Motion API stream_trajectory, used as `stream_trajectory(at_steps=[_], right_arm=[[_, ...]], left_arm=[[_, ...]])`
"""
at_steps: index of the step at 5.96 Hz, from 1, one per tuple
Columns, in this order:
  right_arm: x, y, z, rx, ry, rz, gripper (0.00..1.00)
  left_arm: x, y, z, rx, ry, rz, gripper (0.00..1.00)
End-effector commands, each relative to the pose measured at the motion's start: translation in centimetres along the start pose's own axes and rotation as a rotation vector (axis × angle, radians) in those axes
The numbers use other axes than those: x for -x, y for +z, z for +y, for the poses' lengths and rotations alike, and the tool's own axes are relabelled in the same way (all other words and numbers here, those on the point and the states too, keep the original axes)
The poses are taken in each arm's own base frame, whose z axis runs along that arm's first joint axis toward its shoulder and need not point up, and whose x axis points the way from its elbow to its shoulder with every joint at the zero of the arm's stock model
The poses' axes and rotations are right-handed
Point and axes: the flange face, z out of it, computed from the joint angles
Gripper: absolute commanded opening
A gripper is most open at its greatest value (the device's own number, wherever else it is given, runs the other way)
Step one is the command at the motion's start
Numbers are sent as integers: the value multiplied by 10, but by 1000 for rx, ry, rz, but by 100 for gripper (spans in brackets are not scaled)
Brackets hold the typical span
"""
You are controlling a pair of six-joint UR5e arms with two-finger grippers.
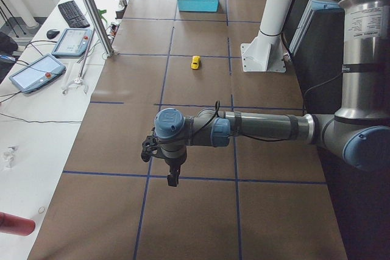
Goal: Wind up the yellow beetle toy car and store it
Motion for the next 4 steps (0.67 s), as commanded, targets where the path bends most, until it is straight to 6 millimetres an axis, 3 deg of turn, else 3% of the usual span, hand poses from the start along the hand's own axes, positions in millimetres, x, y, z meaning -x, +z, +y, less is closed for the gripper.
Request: stream_trajectory(at_steps=[1, 4], right_arm=[[1, -1, -1, -3, 0, -3, 100], [9, -9, -5, -20, -12, -9, 100]], left_arm=[[-1, -1, 0, -4, 3, -4, 100], [-10, -11, -5, -15, 9, -1, 100]])
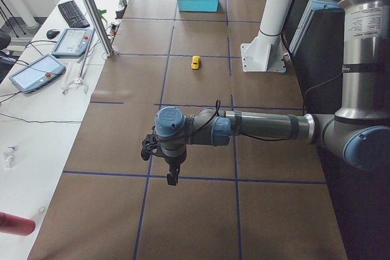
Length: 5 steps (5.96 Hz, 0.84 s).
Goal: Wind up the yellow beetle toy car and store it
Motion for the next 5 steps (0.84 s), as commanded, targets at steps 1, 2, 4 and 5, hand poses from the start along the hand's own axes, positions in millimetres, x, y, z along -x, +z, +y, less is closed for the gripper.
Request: stream_trajectory(at_steps=[1, 2, 4, 5], right_arm=[[10, -10, -2, -20, -18, 0, 100], [10, -8, 2, -16, -17, -8, 100], [13, -11, -2, -24, -24, -13, 100], [13, -12, -3, -26, -26, -12, 100]], left_arm=[[-38, -27, -16, -16, 44, -2, 100], [-95, -51, -15, 45, 68, -1, 100], [-193, -112, -33, 31, 189, -63, 100], [-248, -132, -31, -4, 312, -124, 100]])
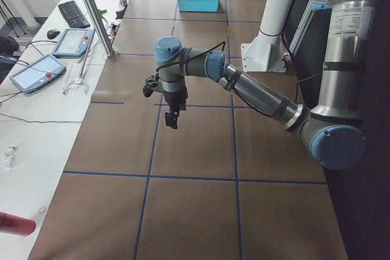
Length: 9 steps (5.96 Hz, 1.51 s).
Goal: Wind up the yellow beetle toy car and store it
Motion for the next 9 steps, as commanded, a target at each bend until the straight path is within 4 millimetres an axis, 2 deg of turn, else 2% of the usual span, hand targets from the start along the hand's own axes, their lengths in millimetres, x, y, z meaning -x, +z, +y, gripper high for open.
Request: stream_trajectory(at_steps=[1, 2, 4, 5, 6, 7, 8, 9], right_arm=[[1, -1, -2, -2, -3, 1, 100], [0, 1, 0, 1, 0, 0, 100], [2, -2, -2, -4, -5, 0, 100], [2, -2, -2, -5, -6, -2, 100], [2, -2, -2, -5, -6, -2, 100], [3, -3, -3, -7, -7, -3, 100], [2, -2, -3, -6, -7, -5, 100], [2, -2, -2, -5, -6, -5, 100]], left_arm=[[-98, -22, -29, -34, 212, -36, 100], [-162, -11, -53, -27, 345, -6, 100], [-279, 19, -69, -18, 590, -59, 100], [-312, 27, -72, -11, 644, -40, 100], [-345, 45, -61, 11, 715, -33, 100], [-376, 55, -50, 19, 861, -9, 100], [-432, 87, -39, 52, 1074, 30, 100], [-459, 109, -72, -14, 1107, 44, 100]])
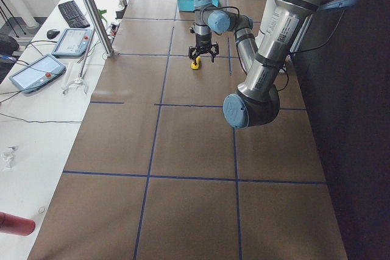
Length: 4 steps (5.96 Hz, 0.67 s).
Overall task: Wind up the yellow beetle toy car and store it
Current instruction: 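Move the left gripper over the yellow beetle toy car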
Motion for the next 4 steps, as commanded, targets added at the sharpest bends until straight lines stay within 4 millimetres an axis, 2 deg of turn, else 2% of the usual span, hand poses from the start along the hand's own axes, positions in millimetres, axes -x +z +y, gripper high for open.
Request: stream_trajectory(at_steps=[1, 2, 3, 4], right_arm=[[-1, 2, 2, 4, 2, -1, 100], [-1, 2, 2, 4, 2, -1, 100], [-1, 1, 1, 3, 1, -3, 100], [1, -1, 0, -1, -3, -2, 100]], left_arm=[[3, 31, -58, -114, 118, -16, 100], [-3, 50, -71, -117, 159, -5, 100], [2, 59, -107, -101, 217, 3, 100], [10, 68, -131, -88, 243, 7, 100]])
